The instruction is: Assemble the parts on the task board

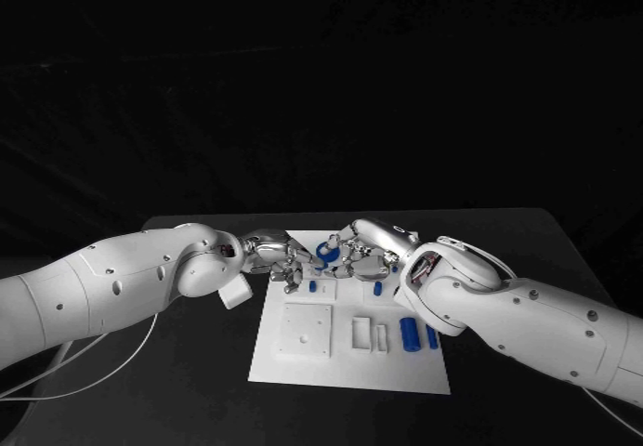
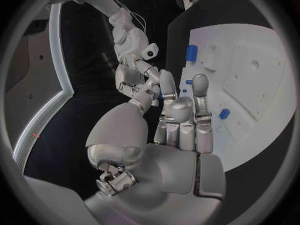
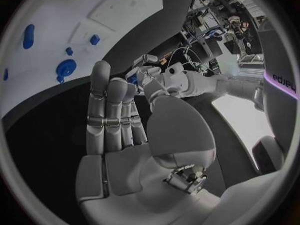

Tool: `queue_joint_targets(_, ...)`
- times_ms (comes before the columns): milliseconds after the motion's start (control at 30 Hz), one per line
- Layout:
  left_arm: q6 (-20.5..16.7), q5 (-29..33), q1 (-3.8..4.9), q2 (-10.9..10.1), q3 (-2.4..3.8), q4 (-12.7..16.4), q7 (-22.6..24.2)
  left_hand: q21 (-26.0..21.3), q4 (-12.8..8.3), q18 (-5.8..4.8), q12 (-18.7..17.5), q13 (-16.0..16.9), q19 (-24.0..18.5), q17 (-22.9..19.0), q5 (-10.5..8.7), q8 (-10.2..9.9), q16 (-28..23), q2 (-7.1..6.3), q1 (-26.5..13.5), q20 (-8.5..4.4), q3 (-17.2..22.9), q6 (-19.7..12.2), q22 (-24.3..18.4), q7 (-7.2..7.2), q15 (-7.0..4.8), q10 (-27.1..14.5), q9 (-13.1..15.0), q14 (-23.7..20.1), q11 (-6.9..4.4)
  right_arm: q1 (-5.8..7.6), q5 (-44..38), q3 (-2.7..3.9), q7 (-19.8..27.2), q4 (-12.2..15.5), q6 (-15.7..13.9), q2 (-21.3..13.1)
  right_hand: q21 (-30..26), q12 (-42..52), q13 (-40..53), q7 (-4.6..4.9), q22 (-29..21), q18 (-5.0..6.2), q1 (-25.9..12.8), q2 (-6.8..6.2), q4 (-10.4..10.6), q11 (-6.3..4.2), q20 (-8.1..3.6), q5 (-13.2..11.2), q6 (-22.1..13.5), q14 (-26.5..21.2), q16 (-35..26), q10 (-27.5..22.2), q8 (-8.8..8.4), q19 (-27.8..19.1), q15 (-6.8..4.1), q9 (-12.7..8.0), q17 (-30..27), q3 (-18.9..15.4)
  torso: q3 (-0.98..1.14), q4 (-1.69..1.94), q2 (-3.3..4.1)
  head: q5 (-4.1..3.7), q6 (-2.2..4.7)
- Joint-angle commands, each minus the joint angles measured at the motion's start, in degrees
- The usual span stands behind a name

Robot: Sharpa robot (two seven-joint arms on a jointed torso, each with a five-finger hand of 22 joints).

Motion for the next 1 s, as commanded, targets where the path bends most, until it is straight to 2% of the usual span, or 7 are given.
queue_joint_targets(33,0.59,-0.39,-0.09,0.11,0.03,0.07,0.69,-0.22,-0.10,-0.02,-0.26,-0.09,0.10,-0.04,0.32,-0.26,-0.19,0.39,0.69,-0.22,0.57,5.03,0.97,-4.72,-0.08,2.66,-0.20,-0.12,-0.50,-0.03,-0.69,-0.15,-0.71,0.13,2.16,0.15,-0.27,0.26,0.08,-0.17,0.41,0.58,-0.26,-0.09,0.03,0.15,0.07,-0.10,0.27,-0.55,0.25,-0.26,-0.01,0.27,-0.01,0.03,0.13,0.54,0.08,-0.02,0.00,-0.10,-0.08)
queue_joint_targets(100,0.52,-0.25,-0.09,0.16,0.03,0.01,0.66,-0.23,-0.05,-0.01,-0.27,-0.09,0.09,-0.06,0.32,-0.25,-0.21,0.48,0.66,-0.22,0.59,5.06,0.96,-4.72,-0.08,2.67,-0.21,-0.12,-0.50,-0.03,-0.74,-0.22,-0.82,0.12,2.47,0.15,-0.37,0.35,0.18,-0.25,0.84,0.52,-0.43,-0.06,-0.03,0.06,0.04,-0.15,0.66,-0.56,0.42,-0.20,0.00,0.31,-0.04,0.04,0.33,0.79,0.03,0.07,0.00,-0.18,-0.11)
queue_joint_targets(400,-0.06,0.03,-0.09,0.25,0.03,-0.22,0.55,-0.27,-0.08,0.01,-0.35,-0.12,0.07,-0.25,0.30,-0.26,-0.35,0.57,0.69,-0.20,0.68,5.04,0.95,-4.71,-0.06,2.65,-0.25,-0.19,-0.49,-0.03,-0.80,-0.61,-0.78,-0.04,3.01,0.09,-0.93,0.40,0.41,-0.58,2.18,0.31,-0.84,-0.11,-0.32,-0.09,-0.13,-0.04,2.17,-0.64,0.55,-0.26,-0.01,0.33,-0.15,0.03,0.73,1.66,0.09,-0.04,0.01,-0.10,-0.16)
queue_joint_targets(533,-0.46,0.06,-0.09,0.26,0.03,-0.37,0.47,-0.30,-0.07,0.04,-0.43,-0.13,0.08,-0.35,0.30,-0.26,-0.44,0.67,0.67,-0.18,0.73,5.02,0.95,-4.69,-0.05,2.65,-0.27,-0.19,-0.47,-0.03,-0.77,-0.70,-0.72,-0.04,3.22,0.03,-1.07,0.43,0.47,-0.71,2.50,0.26,-0.96,-0.02,-0.31,-0.15,-0.14,-0.04,2.67,-0.64,0.58,-0.25,0.03,0.37,-0.16,0.07,0.82,1.77,0.01,0.05,-0.03,-0.22,-0.18)
queue_joint_targets(800,-2.76,0.21,-0.09,0.20,0.03,-0.56,-0.09,-0.31,-0.17,0.11,-0.43,-0.11,0.22,-0.43,0.42,-0.21,-0.51,0.85,0.57,-0.20,0.88,4.96,0.94,-4.69,-0.08,2.67,-0.22,-0.12,-0.52,-0.03,-0.36,-0.80,-0.39,-0.08,3.95,-0.04,-1.27,0.47,0.57,-0.91,2.87,0.15,-1.00,0.18,-0.33,-0.24,-0.19,-0.01,3.53,-0.64,0.63,-0.25,0.03,0.42,-0.22,0.07,0.97,2.15,0.03,-0.02,-0.02,-0.26,-0.10)
queue_joint_targets(1000,-4.21,0.46,-0.09,0.25,0.03,-0.43,-0.61,-0.28,-0.28,0.13,-0.36,-0.07,0.34,-0.34,0.63,-0.15,-0.45,0.90,0.53,-0.24,0.97,4.96,0.95,-4.71,-0.12,2.67,-0.15,-0.02,-0.56,-0.03,-0.26,-0.88,-0.41,-0.20,4.14,-0.03,-1.40,0.47,0.62,-0.92,3.12,0.10,-1.11,0.19,-0.36,-0.25,-0.23,-0.10,3.59,-0.68,0.65,-0.30,-0.01,0.40,-0.24,0.05,1.08,2.36,-0.03,0.07,-0.01,-0.31,-0.17)
